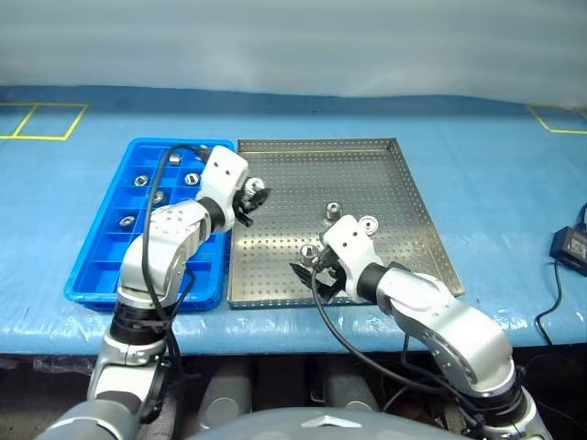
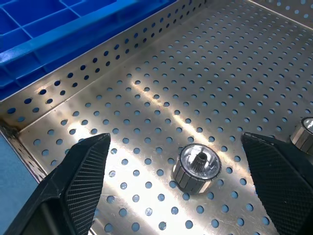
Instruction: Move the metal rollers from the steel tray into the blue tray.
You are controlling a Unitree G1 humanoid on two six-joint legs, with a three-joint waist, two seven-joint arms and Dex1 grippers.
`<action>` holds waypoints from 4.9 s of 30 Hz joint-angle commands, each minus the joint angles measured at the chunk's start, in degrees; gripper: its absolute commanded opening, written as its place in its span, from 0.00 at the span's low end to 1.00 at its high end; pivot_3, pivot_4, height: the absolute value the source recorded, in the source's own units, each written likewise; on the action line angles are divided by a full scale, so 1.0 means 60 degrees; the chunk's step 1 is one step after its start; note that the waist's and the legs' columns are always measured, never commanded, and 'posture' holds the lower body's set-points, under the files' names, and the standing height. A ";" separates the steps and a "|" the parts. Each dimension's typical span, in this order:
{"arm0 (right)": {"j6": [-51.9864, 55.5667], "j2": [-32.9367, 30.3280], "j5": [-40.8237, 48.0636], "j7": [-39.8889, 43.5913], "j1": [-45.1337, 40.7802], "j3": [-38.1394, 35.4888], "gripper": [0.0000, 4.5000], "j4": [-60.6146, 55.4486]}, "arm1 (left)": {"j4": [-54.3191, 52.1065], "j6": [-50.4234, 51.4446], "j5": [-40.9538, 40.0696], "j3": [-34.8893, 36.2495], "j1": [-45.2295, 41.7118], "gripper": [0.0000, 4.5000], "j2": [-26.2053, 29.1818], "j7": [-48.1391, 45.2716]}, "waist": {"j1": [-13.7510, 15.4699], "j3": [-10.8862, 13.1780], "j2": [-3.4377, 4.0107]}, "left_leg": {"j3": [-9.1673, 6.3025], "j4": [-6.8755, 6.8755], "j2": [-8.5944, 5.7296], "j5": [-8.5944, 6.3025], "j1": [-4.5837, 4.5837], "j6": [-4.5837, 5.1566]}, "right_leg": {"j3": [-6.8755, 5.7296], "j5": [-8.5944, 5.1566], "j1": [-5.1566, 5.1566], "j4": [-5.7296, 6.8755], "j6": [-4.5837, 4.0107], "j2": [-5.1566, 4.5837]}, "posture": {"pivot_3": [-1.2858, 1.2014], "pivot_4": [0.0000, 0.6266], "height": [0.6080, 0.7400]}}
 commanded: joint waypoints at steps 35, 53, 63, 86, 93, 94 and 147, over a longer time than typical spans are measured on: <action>-0.0818 -0.0520 -0.0127 0.0535 0.0343 -0.0560 1.00 0.0010 | -0.0587 0.0224 -0.0675 0.0056 0.0403 0.96 -0.0521 0.0341 | 0.0596 -0.0003 -0.0007 | -0.0020 0.0022 -0.0027 -0.0002 -0.0013 0.0006 | -0.0034 -0.0021 0.0016 -0.0010 -0.0042 -0.0029 | 0.56 0.24 1.00; -0.0138 -0.0532 -0.0170 -0.0250 0.1557 -0.1392 1.00 -0.1129 | 0.3247 -0.1295 -0.0498 -0.4121 -0.1190 0.96 0.0005 -0.2376 | -0.0080 -0.0004 0.0001 | -0.0009 0.0014 -0.0034 -0.0003 -0.0007 0.0008 | -0.0019 -0.0005 0.0004 -0.0002 -0.0011 -0.0002 | 0.51 0.24 1.00; -0.0154 -0.0506 -0.0115 -0.0236 0.1265 -0.1262 1.00 -0.0995 | 0.3487 -0.1498 0.0089 -0.5231 -0.1059 0.68 0.0673 -0.3054 | -0.0090 -0.0005 0.0002 | -0.0003 0.0016 -0.0013 -0.0004 -0.0005 0.0010 | -0.0013 -0.0004 0.0006 -0.0006 -0.0007 -0.0010 | 0.52 0.24 1.00; -0.0688 -0.0290 -0.0005 0.0490 0.0118 -0.0245 1.00 -0.0171 | -0.0386 -0.1647 0.0746 -0.0036 0.0771 0.36 -0.0741 0.2039 | 0.0071 -0.0004 0.0001 | -0.0004 0.0011 -0.0009 -0.0004 -0.0004 0.0010 | -0.0010 0.0005 0.0006 -0.0003 0.0005 -0.0007 | 0.57 0.24 1.00; -0.1551 0.0048 -0.0037 0.1259 -0.0901 0.0642 1.00 0.0998 | -0.2113 -0.1236 0.2226 0.0909 0.2348 0.36 -0.1461 0.4388 | 0.0367 -0.0003 -0.0003 | -0.0009 0.0015 -0.0012 -0.0004 -0.0005 0.0010 | -0.0016 0.0007 0.0012 -0.0006 0.0009 -0.0011 | 0.62 0.24 1.00; -0.1655 0.0094 -0.0043 0.1365 -0.1026 0.0737 1.00 0.1126 | -0.2282 -0.1138 0.2421 0.0945 0.2619 0.36 -0.1521 0.4567 | 0.0428 -0.0003 -0.0003 | -0.0011 0.0015 -0.0012 -0.0004 -0.0005 0.0010 | -0.0018 0.0007 0.0013 -0.0005 0.0008 -0.0011 | 0.62 0.24 1.00; -0.2312 0.3287 -0.2048 -0.2971 -0.1808 -0.2760 1.00 0.5667 | -0.3645 -0.2671 -0.2648 -0.1944 0.5433 1.00 0.1010 -0.1719 | 0.0661 0.0017 0.0057 | -0.0017 -0.0029 0.0008 0.0008 -0.0010 0.0012 | -0.0042 -0.0053 -0.0012 0.0001 -0.0111 0.0000 | 0.62 0.24 1.00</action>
